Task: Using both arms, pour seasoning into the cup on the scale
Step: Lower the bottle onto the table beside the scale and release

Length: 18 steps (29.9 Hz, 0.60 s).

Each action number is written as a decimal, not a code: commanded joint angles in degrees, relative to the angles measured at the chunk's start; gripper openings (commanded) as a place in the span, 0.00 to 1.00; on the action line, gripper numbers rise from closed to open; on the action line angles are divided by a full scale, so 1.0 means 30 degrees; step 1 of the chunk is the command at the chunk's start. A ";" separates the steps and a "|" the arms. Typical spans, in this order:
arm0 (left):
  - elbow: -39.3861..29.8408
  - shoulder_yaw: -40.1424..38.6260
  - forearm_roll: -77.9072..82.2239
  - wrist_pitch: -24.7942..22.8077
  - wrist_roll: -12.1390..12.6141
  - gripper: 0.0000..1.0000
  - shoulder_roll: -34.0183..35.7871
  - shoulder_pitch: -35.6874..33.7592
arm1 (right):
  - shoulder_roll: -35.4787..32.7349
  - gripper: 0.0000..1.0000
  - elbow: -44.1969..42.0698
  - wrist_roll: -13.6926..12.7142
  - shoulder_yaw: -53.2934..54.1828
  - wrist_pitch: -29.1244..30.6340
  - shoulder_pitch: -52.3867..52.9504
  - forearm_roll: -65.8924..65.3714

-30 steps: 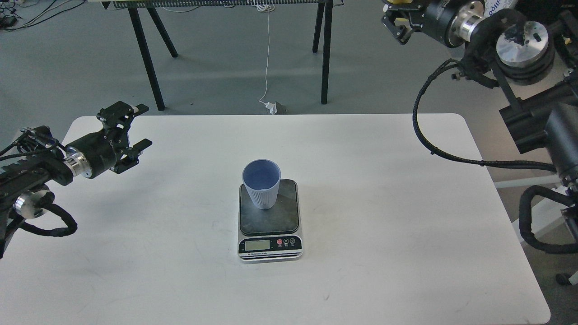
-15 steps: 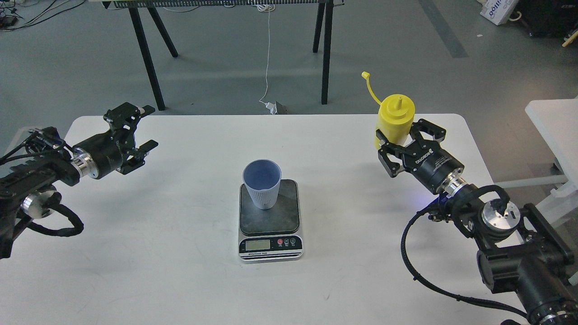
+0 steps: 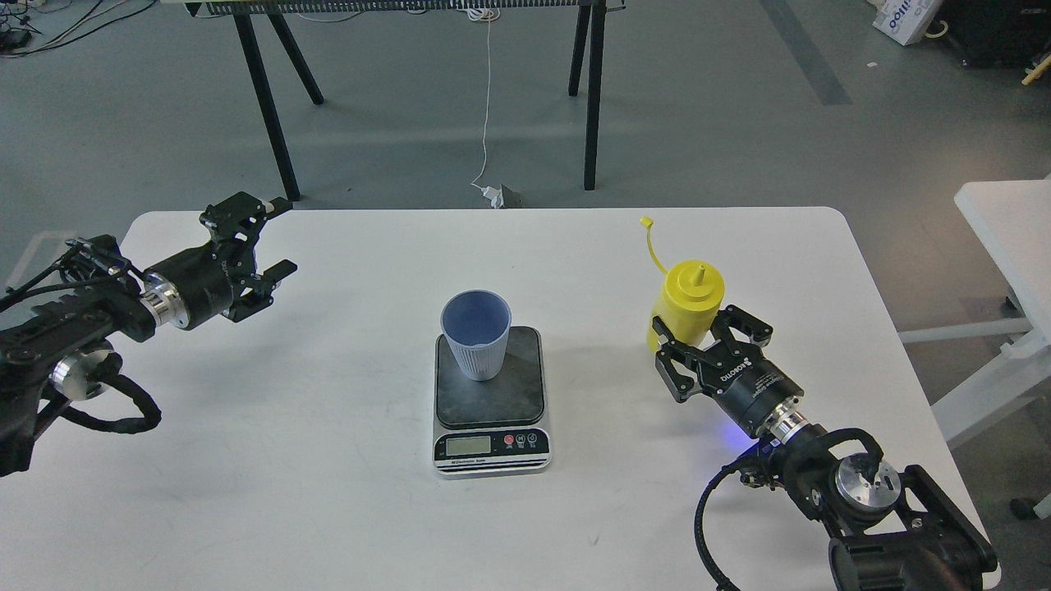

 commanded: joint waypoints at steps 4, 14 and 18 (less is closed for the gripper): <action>-0.0024 0.0029 -0.0002 0.0000 0.0000 0.99 0.0000 0.0175 | 0.0000 0.38 -0.0691 0.0426 -0.0187 0.0019 0.0054 0.0001; 0.0005 -0.0001 0.0027 0.0000 0.0000 0.99 -0.0029 0.0323 | 0.0000 0.79 -0.1278 0.0455 -0.0452 0.0078 0.0229 -0.0029; -0.0024 -0.0001 0.0027 0.0000 0.0000 0.99 -0.0029 0.0323 | 0.0000 0.85 -0.1395 0.0455 -0.0657 0.0078 0.0347 -0.0029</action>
